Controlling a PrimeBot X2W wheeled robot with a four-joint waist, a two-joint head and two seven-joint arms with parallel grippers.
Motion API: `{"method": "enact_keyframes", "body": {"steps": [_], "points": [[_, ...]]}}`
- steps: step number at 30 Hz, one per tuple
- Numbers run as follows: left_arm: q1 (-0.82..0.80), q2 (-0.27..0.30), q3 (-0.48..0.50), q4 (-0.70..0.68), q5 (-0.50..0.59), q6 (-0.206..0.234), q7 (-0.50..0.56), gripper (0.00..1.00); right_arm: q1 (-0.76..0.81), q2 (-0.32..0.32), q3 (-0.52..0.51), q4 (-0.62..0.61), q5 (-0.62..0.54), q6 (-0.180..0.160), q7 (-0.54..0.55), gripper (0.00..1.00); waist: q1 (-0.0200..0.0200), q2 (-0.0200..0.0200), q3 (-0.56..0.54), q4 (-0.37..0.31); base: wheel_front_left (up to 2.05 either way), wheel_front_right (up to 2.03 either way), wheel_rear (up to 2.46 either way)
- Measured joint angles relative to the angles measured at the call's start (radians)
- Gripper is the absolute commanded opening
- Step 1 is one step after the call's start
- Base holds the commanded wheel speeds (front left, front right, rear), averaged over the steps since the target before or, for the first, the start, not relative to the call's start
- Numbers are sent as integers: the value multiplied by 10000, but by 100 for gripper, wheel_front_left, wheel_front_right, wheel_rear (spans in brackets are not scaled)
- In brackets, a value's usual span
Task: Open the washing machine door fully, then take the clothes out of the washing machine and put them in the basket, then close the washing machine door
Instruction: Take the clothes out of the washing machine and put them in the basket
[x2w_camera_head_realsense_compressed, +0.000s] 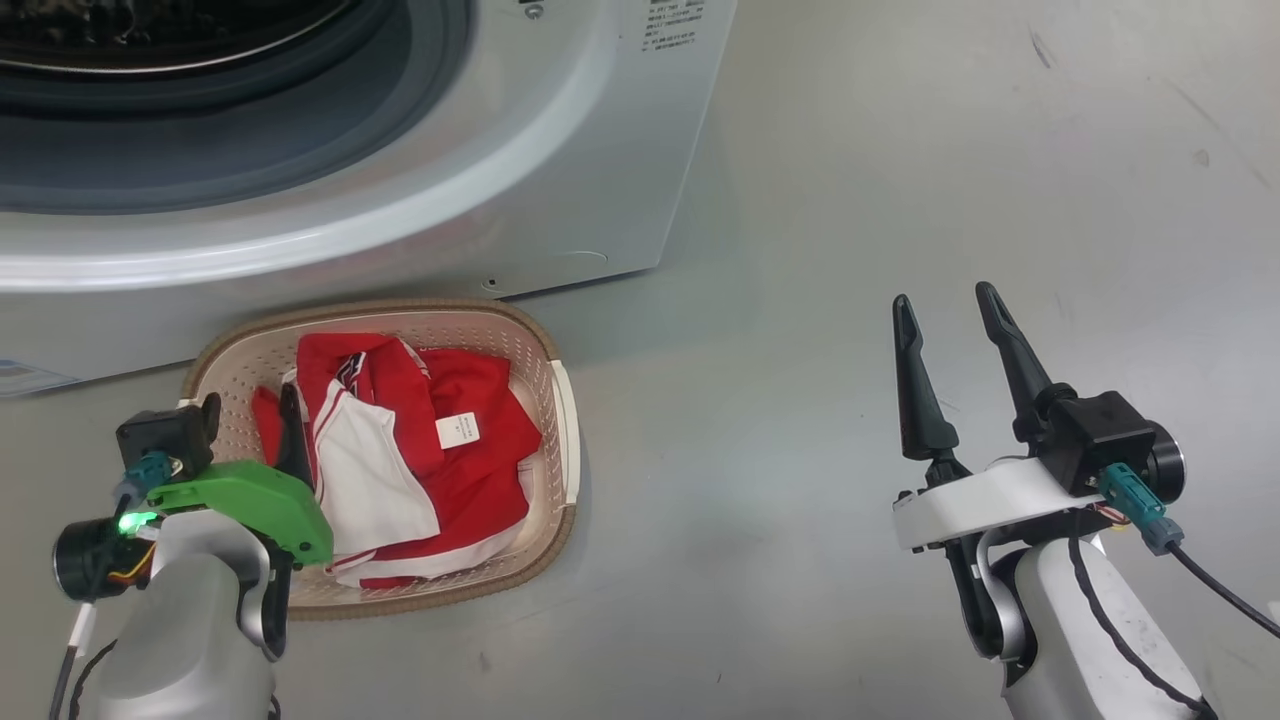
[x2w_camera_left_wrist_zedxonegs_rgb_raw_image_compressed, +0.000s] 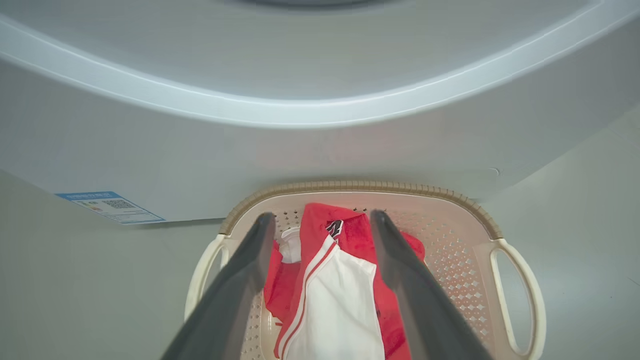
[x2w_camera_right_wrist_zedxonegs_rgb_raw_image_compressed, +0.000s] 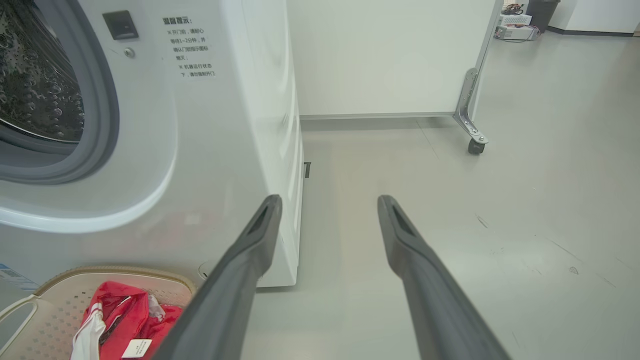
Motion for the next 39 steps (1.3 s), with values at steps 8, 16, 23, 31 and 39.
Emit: {"method": "enact_keyframes", "body": {"steps": [8,16,23,31,39], "points": [[18,-138,-40,-846,146,-79,-125,100,97,-190,-180,211,-2,-6,-6,100,0,0,-517,403,0,0,0],[256,-201,90,-2257,418,-77,-125,100,371,-249,-217,441,-4,-6,-8,100,0,0,-1093,736,0,0,0],[1070,-196,217,-3524,796,-61,-125,100,612,-257,-211,575,-8,-6,-8,100,0,0,-1756,943,0,0,0],[2034,-188,180,-4592,1110,113,-125,100,1078,-349,-253,679,-17,-8,-10,100,0,0,-2462,1089,0,0,0],[3243,-188,119,-5359,1290,372,-123,100,1440,-364,-245,690,-17,-12,-10,100,-1,0,-3081,1160,0,0,0]]}}
